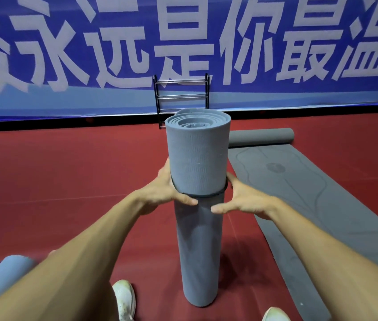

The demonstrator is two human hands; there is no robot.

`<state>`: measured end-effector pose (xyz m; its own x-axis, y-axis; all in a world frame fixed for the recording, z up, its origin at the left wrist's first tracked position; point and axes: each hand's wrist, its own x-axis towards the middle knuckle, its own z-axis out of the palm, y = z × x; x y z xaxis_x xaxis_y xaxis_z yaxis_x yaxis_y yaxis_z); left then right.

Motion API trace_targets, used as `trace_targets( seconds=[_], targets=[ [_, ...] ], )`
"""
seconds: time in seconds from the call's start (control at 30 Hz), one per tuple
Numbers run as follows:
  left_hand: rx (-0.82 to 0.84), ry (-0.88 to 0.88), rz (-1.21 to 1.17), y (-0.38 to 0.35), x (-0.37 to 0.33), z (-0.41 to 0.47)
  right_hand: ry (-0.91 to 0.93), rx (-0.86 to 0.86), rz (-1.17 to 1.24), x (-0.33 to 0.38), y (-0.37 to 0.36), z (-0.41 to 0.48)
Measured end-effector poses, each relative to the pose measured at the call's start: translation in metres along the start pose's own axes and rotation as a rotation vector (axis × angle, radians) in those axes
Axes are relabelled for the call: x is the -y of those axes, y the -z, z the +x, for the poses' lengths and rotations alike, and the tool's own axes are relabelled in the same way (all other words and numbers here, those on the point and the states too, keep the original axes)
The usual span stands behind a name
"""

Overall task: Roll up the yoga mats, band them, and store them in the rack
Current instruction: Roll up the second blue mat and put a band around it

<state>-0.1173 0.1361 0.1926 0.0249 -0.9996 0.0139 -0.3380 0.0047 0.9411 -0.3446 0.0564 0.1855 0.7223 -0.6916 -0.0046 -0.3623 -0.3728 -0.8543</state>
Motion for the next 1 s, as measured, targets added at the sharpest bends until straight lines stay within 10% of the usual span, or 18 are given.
trace_targets(
  seconds=[0.23, 0.6, 1.0],
  targets=[
    [-0.007, -0.085, -0.138, -0.013, -0.003, -0.001, 0.126, -0.271, 0.300, 0.026, -0.006, 0.009],
    [0.203, 0.016, -0.033, -0.001, 0.022, -0.006, -0.024, 0.048, 0.032, -0.014, -0.011, 0.013],
    [0.021, 0.077, -0.101, -0.023, 0.055, 0.025, -0.022, -0.205, 0.292, -0.039, -0.026, 0.032]
  ],
)
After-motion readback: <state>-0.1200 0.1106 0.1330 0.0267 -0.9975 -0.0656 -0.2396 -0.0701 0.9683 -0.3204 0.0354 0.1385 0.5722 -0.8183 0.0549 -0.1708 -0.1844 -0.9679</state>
